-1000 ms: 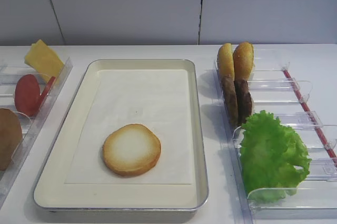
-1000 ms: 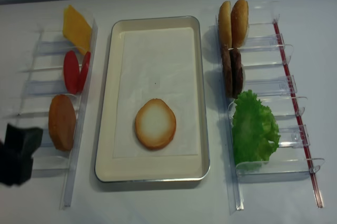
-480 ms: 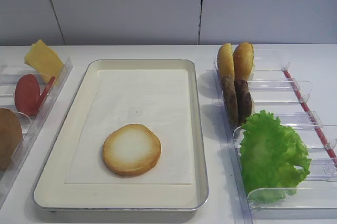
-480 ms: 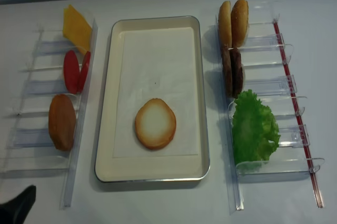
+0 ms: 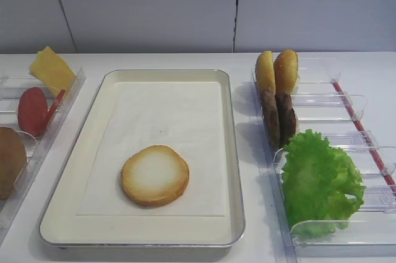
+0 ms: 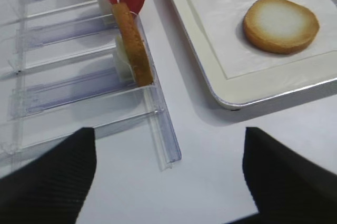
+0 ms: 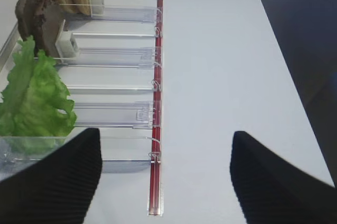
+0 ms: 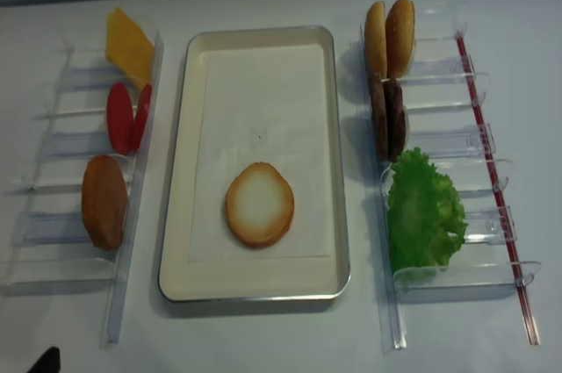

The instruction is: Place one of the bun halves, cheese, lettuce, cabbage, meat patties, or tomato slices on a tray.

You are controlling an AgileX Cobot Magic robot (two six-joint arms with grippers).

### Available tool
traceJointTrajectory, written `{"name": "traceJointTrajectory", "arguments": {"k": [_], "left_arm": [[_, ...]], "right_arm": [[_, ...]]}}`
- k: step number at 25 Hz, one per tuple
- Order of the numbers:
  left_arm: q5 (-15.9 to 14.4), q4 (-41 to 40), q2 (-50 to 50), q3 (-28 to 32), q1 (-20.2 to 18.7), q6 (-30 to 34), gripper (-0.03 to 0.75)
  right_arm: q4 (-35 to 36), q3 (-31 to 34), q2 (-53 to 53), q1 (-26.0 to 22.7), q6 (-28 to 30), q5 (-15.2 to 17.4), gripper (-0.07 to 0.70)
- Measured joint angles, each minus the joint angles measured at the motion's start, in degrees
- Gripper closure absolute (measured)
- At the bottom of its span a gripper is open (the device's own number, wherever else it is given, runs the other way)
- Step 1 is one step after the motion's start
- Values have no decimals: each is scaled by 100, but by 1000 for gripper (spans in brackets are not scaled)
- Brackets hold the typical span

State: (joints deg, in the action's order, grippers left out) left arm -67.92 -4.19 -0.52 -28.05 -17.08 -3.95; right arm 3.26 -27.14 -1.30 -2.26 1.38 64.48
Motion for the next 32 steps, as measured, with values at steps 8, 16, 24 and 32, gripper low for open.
{"name": "traceJointTrajectory", "arguments": {"k": [8, 16, 24, 32], "left_arm": [[-14, 32, -47, 0, 0, 19, 180], [-14, 35, -47, 0, 0, 19, 179], [-14, 44, -47, 0, 0, 19, 161], [-14, 44, -47, 0, 0, 32, 161]], "right_arm": [[11, 0, 0, 0, 0, 0, 87], [11, 0, 0, 0, 0, 0, 87], [11, 0, 0, 0, 0, 0, 87], [11, 0, 0, 0, 0, 0, 87]]}}
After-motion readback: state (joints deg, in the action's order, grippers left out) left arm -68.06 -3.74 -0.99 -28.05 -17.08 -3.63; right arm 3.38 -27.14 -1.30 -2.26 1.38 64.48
